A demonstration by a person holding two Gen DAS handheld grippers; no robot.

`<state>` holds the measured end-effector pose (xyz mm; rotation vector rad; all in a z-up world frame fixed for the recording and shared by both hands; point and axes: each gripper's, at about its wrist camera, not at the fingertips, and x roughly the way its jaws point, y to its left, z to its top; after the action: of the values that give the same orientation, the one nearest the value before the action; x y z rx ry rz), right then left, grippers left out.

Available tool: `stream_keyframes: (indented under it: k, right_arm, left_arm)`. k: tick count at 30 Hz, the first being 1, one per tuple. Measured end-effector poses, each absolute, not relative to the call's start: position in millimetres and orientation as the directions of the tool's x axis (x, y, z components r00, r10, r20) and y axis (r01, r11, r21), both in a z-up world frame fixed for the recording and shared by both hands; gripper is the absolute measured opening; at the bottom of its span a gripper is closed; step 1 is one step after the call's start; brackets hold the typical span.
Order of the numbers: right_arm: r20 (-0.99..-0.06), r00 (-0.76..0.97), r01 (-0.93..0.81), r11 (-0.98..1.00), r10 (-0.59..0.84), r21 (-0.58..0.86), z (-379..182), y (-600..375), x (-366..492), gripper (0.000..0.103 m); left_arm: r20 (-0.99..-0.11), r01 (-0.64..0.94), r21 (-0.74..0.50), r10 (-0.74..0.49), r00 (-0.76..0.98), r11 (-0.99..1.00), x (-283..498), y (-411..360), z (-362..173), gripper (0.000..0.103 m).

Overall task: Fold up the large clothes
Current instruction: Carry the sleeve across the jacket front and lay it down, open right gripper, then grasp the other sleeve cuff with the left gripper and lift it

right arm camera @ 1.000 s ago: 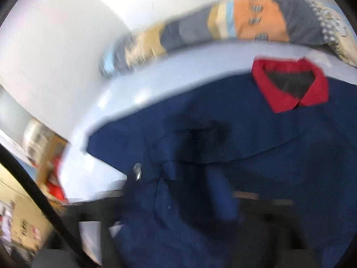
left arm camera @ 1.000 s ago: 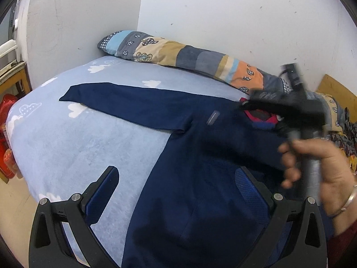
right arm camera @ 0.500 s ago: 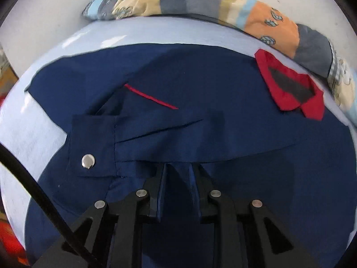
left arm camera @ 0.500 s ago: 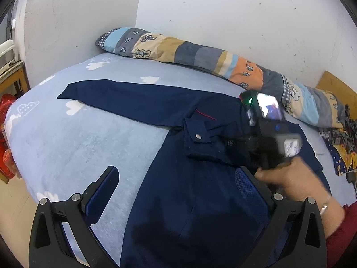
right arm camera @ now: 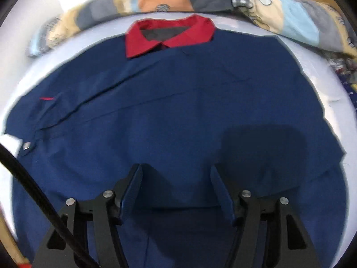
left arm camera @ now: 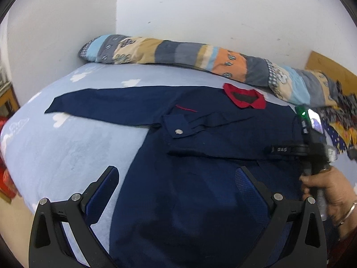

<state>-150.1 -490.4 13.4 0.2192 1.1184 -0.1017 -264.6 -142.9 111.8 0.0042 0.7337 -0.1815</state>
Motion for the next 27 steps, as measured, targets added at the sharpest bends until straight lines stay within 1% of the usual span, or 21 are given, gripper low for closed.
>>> stream_keyframes:
  k: [1,3,5,6,7,8,9,10,12,14,18,20,22,23,24,25,27]
  right_arm:
    - [-0.902,0.429,0.183,0.973,0.047,0.138,20.4,-491.9,-154.9,0.068]
    - [-0.873,0.478,0.193,0.959,0.091,0.206,48.2,-494.3,-172.2,0.068]
    - [-0.812,0.571,0.163,0.952,0.122,0.257,87.8,-490.5,-196.9,0.068]
    - [-0.788,0.605,0.155,0.955,0.111,0.254,101.4,-487.2,-206.2,0.069]
    - [-0.753,0.653,0.150,0.959,0.085,0.239,117.3,-480.5,-215.5,0.072]
    - [-0.706,0.705,0.121,0.967,0.075,0.223,133.3,-471.4,-227.4,0.079]
    - [-0.687,0.723,0.097,0.974,0.072,0.205,139.8,-460.9,-231.1,0.081]
    - [-0.675,0.737,0.087,0.984,0.039,0.152,144.1,-450.9,-232.7,0.082]
    - [-0.681,0.731,0.101,0.993,-0.035,0.057,137.3,-439.0,-225.7,0.082]
    - [-0.703,0.709,0.093,0.995,-0.051,0.021,123.1,-436.4,-222.5,0.081]
    - [-0.695,0.718,0.086,0.996,-0.035,0.038,122.5,-438.9,-224.7,0.081]
    - [-0.679,0.732,0.095,0.995,-0.047,0.034,123.0,-442.2,-225.7,0.081]
    - [-0.673,0.738,0.091,0.995,-0.040,0.041,125.5,-441.4,-227.6,0.081]
    - [-0.671,0.741,0.075,0.996,-0.022,0.050,128.5,-438.6,-229.5,0.081]
    - [-0.668,0.744,0.062,0.997,-0.015,0.048,130.6,-434.0,-231.3,0.081]
    - [-0.666,0.746,0.050,0.998,-0.010,0.042,132.0,-431.1,-231.1,0.081]
    - [-0.656,0.754,0.021,1.000,-0.002,0.021,135.8,-421.2,-233.3,0.081]
  left_arm:
    - [-0.664,0.172,-0.056,-0.165,0.729,0.984,-265.1,-145.0,111.6,0.103]
    - [-0.664,0.186,-0.058,-0.177,0.726,0.981,-265.3,-147.5,111.1,0.103]
    - [-0.661,0.189,-0.068,-0.186,0.727,0.980,-264.2,-146.7,112.4,0.103]
    - [-0.663,0.194,-0.082,-0.199,0.722,0.978,-261.9,-145.4,112.8,0.103]
    - [-0.664,0.193,-0.102,-0.212,0.717,0.976,-257.7,-143.3,113.7,0.103]
    - [-0.664,0.186,-0.117,-0.216,0.716,0.976,-253.8,-142.2,114.4,0.103]
    - [-0.670,0.172,-0.138,-0.220,0.709,0.975,-246.0,-140.8,115.3,0.103]
    - [-0.676,0.168,-0.150,-0.225,0.702,0.974,-240.4,-140.0,115.7,0.103]
    - [-0.686,0.159,-0.167,-0.230,0.690,0.973,-223.3,-135.1,118.5,0.103]
    - [-0.701,0.128,-0.221,-0.248,0.669,0.967,-198.2,-118.1,122.1,0.103]
    - [-0.700,0.010,-0.355,-0.273,0.660,0.935,-148.0,-56.0,124.9,0.103]
    - [-0.692,-0.052,-0.438,-0.300,0.657,0.897,-119.3,-11.1,118.1,0.103]
    - [-0.698,-0.128,-0.486,-0.296,0.652,0.864,-92.1,34.9,106.9,0.102]
    - [-0.700,-0.161,-0.504,-0.292,0.652,0.849,-82.0,54.7,101.4,0.100]
    - [-0.705,-0.208,-0.522,-0.281,0.651,0.827,-66.7,84.1,92.2,0.092]
    - [-0.711,-0.239,-0.535,-0.279,0.646,0.810,-56.6,102.9,85.3,0.089]
    - [-0.716,-0.301,-0.574,-0.287,0.637,0.761,-36.9,141.3,69.6,0.087]
